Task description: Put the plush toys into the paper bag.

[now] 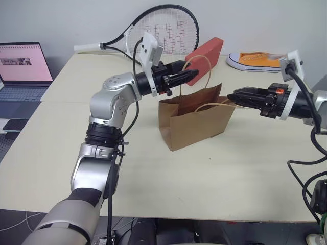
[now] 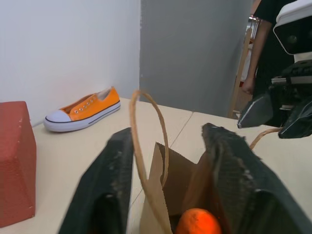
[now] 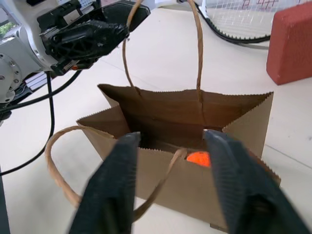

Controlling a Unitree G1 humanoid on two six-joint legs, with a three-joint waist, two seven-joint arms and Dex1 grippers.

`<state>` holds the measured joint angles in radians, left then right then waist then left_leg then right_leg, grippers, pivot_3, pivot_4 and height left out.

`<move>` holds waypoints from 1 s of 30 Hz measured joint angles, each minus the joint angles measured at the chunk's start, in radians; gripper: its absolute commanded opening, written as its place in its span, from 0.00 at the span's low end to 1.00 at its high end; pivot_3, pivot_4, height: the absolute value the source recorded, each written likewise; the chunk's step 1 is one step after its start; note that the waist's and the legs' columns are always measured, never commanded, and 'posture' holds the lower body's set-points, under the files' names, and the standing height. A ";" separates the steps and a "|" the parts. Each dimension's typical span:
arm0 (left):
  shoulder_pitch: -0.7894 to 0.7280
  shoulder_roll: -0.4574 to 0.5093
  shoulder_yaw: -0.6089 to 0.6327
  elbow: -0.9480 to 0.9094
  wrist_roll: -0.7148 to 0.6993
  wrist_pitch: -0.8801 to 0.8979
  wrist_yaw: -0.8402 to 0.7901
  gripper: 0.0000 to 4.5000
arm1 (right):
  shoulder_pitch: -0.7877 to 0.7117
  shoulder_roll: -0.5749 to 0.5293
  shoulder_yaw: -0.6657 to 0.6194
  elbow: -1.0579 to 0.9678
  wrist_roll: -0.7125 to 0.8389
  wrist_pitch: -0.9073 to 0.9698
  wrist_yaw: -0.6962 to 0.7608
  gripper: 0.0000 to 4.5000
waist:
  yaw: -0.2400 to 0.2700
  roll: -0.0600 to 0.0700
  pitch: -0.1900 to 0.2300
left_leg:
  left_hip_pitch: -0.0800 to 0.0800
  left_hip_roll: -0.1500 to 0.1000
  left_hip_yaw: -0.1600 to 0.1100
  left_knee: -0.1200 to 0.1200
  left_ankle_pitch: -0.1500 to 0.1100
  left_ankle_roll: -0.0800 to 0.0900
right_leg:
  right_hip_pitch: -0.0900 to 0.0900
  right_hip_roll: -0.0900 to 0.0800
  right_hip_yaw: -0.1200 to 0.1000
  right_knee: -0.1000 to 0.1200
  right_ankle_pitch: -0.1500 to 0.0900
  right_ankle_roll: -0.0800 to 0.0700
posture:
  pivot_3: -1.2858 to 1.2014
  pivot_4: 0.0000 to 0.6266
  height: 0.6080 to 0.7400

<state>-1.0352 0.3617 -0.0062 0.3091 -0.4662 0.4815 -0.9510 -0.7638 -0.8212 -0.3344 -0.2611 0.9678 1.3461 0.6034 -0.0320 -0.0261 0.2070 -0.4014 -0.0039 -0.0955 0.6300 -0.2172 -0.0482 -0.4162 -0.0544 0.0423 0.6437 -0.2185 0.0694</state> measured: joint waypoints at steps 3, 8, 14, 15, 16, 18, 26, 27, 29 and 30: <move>0.021 0.047 0.012 -0.048 -0.004 0.016 -0.016 0.93 | 0.001 -0.072 -0.005 -0.002 -0.001 -0.058 0.074 0.97 | 0.000 0.000 0.000 | 0.000 0.000 0.000 0.000 0.000 0.000 | -0.001 0.000 0.000 0.000 0.000 0.000 | 0.52 0.24 1.00; 0.119 0.128 0.060 -0.131 -0.049 0.065 -0.049 1.00 | 0.042 -0.206 -0.025 -0.011 -0.049 -0.211 0.211 0.98 | -0.001 0.000 0.000 | 0.000 0.001 0.001 -0.001 0.000 0.000 | -0.001 0.000 0.000 0.000 0.000 0.000 | 0.52 0.24 1.00; 0.370 0.269 0.144 -0.300 -0.164 0.158 -0.137 1.00 | 0.298 -0.250 -0.059 -0.127 -0.136 -0.440 0.363 0.98 | -0.003 0.000 0.000 | 0.000 0.002 0.003 -0.001 0.000 0.000 | -0.003 0.000 0.002 0.001 0.000 0.000 | 0.52 0.24 1.00; 0.407 0.273 0.153 -0.321 -0.173 0.168 -0.135 1.00 | 0.335 -0.249 -0.061 -0.154 -0.134 -0.447 0.373 0.98 | -0.001 0.000 0.000 | 0.000 0.002 0.003 -0.001 0.000 0.000 | -0.003 0.000 0.002 0.001 0.000 0.000 | 0.52 0.24 1.00; 0.443 0.272 0.157 -0.341 -0.180 0.170 -0.128 1.00 | 0.367 -0.246 -0.062 -0.187 -0.125 -0.449 0.377 0.98 | 0.000 0.000 0.000 | 0.000 0.002 0.003 0.000 0.000 0.000 | -0.002 0.000 0.002 0.001 0.000 0.000 | 0.52 0.24 1.00; 0.474 0.258 0.156 -0.354 -0.191 0.172 -0.116 1.00 | 0.395 -0.232 -0.062 -0.247 -0.107 -0.453 0.376 0.98 | 0.002 0.000 0.000 | 0.000 0.002 0.003 0.001 0.000 0.000 | -0.001 0.000 0.002 0.001 0.001 0.001 | 0.52 0.24 1.00; 0.448 0.175 0.097 -0.260 -0.158 0.115 -0.105 1.00 | 0.448 -0.203 0.002 -0.368 -0.073 -0.465 0.349 0.98 | 0.005 0.000 0.000 | 0.002 0.000 0.002 0.004 0.000 0.000 | 0.003 0.000 0.002 0.000 -0.002 -0.003 | 0.52 0.24 1.00; 0.431 0.165 0.090 -0.230 -0.146 0.100 -0.105 1.00 | 0.451 -0.203 0.006 -0.369 -0.073 -0.465 0.348 0.98 | 0.006 0.000 0.000 | 0.002 0.000 0.002 0.004 0.000 0.000 | 0.003 0.000 0.002 0.000 -0.001 -0.003 | 0.52 0.24 1.00; 0.406 0.154 0.079 -0.173 -0.122 0.068 -0.110 1.00 | 0.456 -0.204 0.007 -0.370 -0.073 -0.466 0.343 0.98 | 0.005 0.000 0.000 | 0.002 0.000 0.002 0.003 0.000 0.000 | 0.003 0.000 0.001 0.000 0.001 0.001 | 0.52 0.24 1.00; 0.401 0.151 0.076 -0.157 -0.115 0.056 -0.112 1.00 | 0.459 -0.204 0.006 -0.371 -0.073 -0.466 0.339 0.98 | 0.005 0.000 0.000 | 0.002 0.000 0.002 0.003 0.000 0.000 | 0.003 0.000 0.001 0.000 0.001 0.001 | 0.52 0.24 1.00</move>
<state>-0.6343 0.5130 0.0700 0.1518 -0.5816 0.5376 -1.0631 -0.3051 -1.0251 -0.3280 -0.6317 0.8949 0.8803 0.9427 -0.0273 -0.0261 0.2070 -0.3998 -0.0035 -0.0936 0.6332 -0.2172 -0.0483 -0.4133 -0.0547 0.0436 0.6433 -0.2179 0.0703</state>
